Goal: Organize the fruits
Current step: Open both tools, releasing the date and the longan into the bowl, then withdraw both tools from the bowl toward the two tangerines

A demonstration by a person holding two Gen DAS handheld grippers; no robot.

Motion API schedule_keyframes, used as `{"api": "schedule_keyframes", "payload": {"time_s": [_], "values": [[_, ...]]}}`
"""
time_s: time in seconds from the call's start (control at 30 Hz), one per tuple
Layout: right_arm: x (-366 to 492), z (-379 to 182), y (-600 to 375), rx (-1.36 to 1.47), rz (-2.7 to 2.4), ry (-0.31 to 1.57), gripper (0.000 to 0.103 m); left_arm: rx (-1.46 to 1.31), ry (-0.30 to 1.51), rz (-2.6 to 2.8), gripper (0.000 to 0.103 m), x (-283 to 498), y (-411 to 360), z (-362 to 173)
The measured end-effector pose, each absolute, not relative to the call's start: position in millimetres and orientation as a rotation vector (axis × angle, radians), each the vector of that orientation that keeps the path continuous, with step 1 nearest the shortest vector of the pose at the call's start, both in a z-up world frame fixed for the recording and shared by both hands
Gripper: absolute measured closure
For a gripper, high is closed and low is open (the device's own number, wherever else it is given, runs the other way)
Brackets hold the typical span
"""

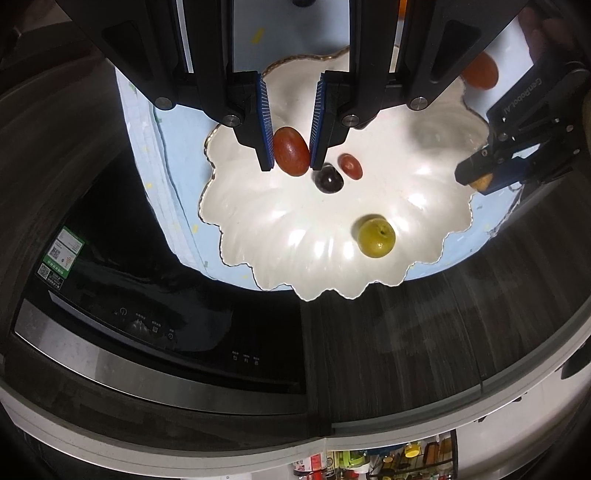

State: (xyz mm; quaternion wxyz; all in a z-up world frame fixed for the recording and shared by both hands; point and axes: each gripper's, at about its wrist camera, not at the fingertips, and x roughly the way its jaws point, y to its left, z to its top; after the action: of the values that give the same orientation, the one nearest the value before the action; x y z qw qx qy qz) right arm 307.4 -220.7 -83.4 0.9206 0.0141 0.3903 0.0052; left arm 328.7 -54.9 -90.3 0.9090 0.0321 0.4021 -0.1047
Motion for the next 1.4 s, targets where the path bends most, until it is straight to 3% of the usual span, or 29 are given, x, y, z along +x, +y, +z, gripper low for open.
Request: {"api": "schedule_keyframes", "payload": {"time_s": [0.13, 0.2, 0.3, 0.53, 1.4], "values": [[307.3, -83.5, -220.9, 0.033, -0.006, 0.807, 0.079, 0.072, 0.825, -0.208, 0.053, 326.8, -53.0, -88.4], [306.6, -82.3, -221.4, 0.034, -0.015, 0.803, 0.053, 0.068, 0.815, -0.202, 0.046, 325.1, -50.5, -86.1], [301.4, -75.2, -222.1, 0.035, -0.036, 0.766, 0.037, 0.071, 0.803, -0.194, 0.04, 322.3, -48.6, -82.5], [296.6, -65.4, -220.6, 0.028, -0.052, 0.746, 0.036, 0.068, 0.776, -0.174, 0.024, 314.7, -44.0, -73.2], [262.5, -39.2, -201.5, 0.0, -0.042, 0.687, 0.036, 0.05, 0.715, -0.153, 0.023, 276.4, -21.6, -47.4]]}}
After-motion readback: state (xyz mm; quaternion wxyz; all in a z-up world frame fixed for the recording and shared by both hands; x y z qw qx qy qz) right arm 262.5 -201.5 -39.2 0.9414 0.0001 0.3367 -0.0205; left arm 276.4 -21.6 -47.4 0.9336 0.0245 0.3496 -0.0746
